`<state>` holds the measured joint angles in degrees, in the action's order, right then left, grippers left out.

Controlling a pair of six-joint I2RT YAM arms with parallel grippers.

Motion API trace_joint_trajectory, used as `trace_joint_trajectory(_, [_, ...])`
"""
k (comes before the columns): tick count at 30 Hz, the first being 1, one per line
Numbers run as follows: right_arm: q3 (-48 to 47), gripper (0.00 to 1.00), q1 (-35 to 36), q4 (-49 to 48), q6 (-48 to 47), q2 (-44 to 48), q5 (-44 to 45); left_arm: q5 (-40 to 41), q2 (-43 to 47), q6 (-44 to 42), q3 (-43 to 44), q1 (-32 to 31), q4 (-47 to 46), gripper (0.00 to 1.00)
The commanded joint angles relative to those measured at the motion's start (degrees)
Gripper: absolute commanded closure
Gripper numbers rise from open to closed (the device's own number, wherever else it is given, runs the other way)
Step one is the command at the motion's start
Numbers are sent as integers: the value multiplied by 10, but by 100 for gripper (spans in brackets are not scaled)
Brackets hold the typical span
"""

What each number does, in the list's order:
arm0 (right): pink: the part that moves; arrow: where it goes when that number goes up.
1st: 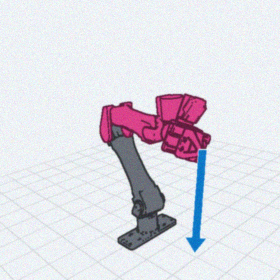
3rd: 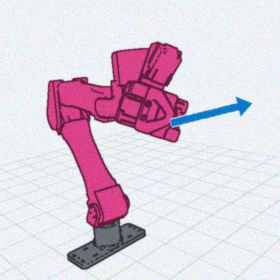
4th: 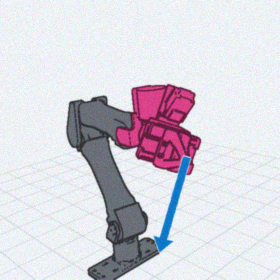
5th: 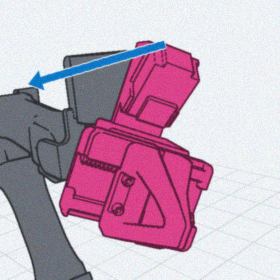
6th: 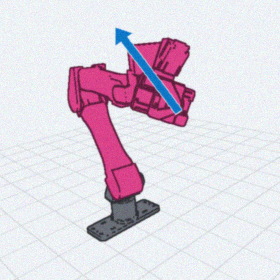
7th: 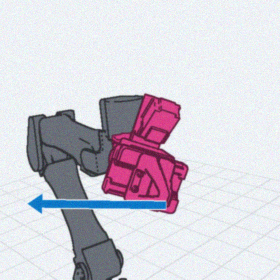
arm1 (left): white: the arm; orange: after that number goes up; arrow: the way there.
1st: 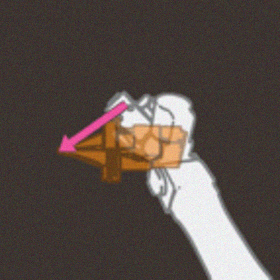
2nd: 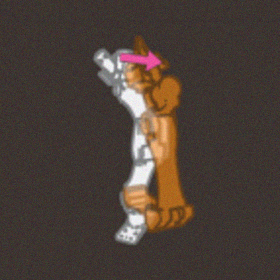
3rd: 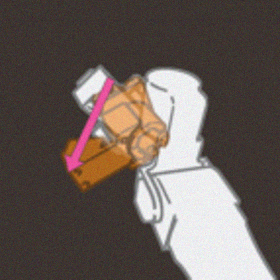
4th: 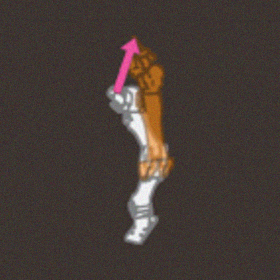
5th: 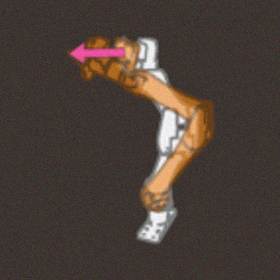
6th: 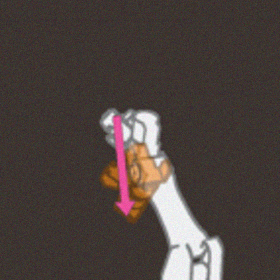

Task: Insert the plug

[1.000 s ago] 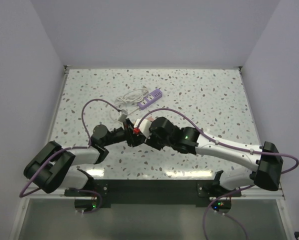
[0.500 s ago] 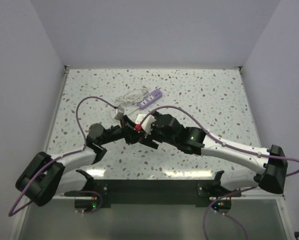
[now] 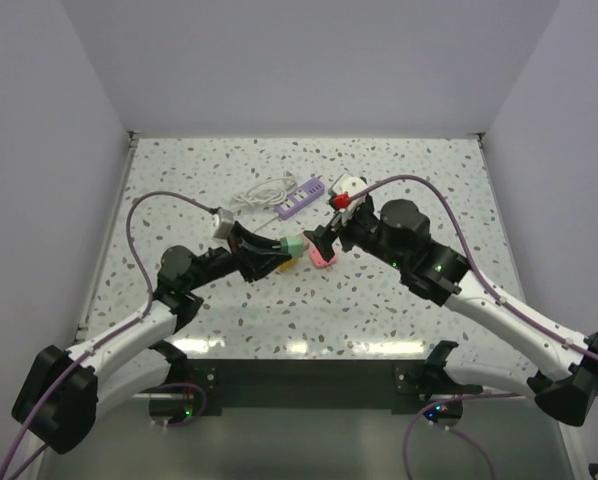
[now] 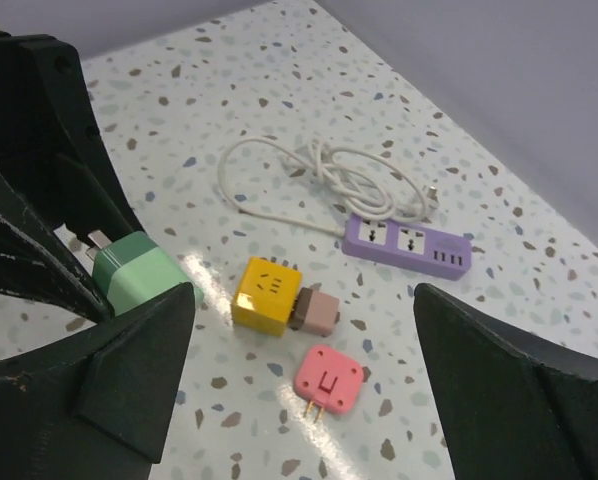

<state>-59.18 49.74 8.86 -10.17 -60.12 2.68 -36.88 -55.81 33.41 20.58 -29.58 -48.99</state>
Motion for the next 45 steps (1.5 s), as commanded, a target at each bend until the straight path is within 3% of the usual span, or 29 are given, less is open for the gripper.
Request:
trace_joint_trajectory(1, [13, 7, -31, -78, 91, -4, -129, 11, 31, -29, 17, 4, 11, 100])
trace_joint_trajectory(9, [63, 23, -111, -226, 238, -4, -361, 33, 80, -36, 10, 5, 12, 100])
trace_joint_trajectory(17, [93, 36, -127, -373, 319, -39, -500, 23, 91, -32, 17, 4, 2, 100])
trace_joint_trajectory(26, [90, 41, -127, -348, 298, -54, -492, 20, 99, -35, 24, 4, -9, 100])
trace_joint_trajectory(45, [96, 48, -127, -389, 307, -79, -540, 6, 69, -26, 38, 5, -60, 100])
